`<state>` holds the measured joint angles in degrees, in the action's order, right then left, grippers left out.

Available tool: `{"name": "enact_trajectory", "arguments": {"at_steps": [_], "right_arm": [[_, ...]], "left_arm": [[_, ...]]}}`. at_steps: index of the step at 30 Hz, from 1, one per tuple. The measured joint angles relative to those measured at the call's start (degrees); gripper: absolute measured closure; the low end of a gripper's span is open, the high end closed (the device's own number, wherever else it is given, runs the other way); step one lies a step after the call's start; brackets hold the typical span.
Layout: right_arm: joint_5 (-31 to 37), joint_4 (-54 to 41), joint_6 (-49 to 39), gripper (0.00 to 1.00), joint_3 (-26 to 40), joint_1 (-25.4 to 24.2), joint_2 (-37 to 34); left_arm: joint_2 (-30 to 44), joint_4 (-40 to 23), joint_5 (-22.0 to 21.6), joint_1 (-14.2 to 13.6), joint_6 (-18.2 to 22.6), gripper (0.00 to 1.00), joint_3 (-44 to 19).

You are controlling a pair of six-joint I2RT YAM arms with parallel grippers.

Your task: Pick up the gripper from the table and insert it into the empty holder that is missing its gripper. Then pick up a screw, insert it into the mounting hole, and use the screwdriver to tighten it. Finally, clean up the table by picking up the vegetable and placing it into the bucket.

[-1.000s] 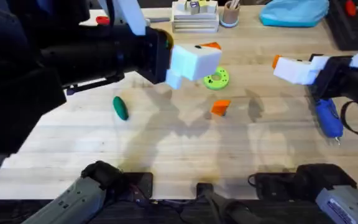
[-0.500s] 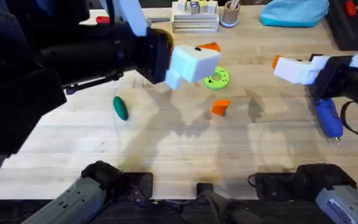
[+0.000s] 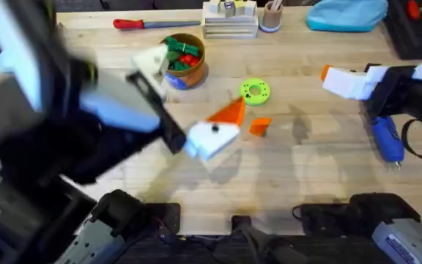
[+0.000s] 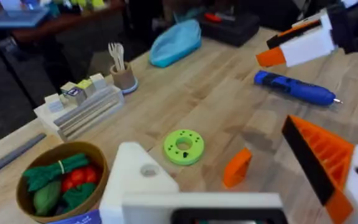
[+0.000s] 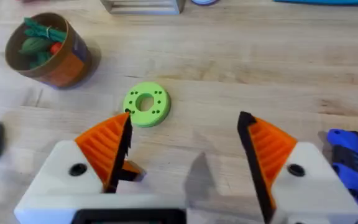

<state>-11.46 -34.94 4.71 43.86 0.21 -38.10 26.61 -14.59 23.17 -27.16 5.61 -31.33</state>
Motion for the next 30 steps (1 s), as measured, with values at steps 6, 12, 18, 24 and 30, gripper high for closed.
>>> {"name": "enact_trajectory", "arguments": {"at_steps": [6, 12, 18, 24, 30], "right_arm": [[0.0, 0.0, 0.0, 0.010, 0.0, 0.0, 0.0], [0.0, 0.0, 0.0, 0.010, 0.0, 0.0, 0.0], [0.0, 0.0, 0.0, 0.010, 0.0, 0.0, 0.0], [0.0, 0.0, 0.0, 0.010, 0.0, 0.0, 0.0], [0.0, 0.0, 0.0, 0.010, 0.0, 0.0, 0.0]], "left_arm": [[-13.1, 4.2, 1.8, 0.0, -0.5, 0.009, 13.4], [-21.0, 4.6, 2.9, 0.0, -5.0, 0.008, 21.2], [-26.3, 6.6, 3.6, 0.0, -6.7, 0.008, 26.0], [-26.2, 11.1, 4.0, 0.0, -7.2, 0.008, 30.7], [-26.3, 11.2, 4.1, -0.2, -7.4, 0.009, 30.7]]}}
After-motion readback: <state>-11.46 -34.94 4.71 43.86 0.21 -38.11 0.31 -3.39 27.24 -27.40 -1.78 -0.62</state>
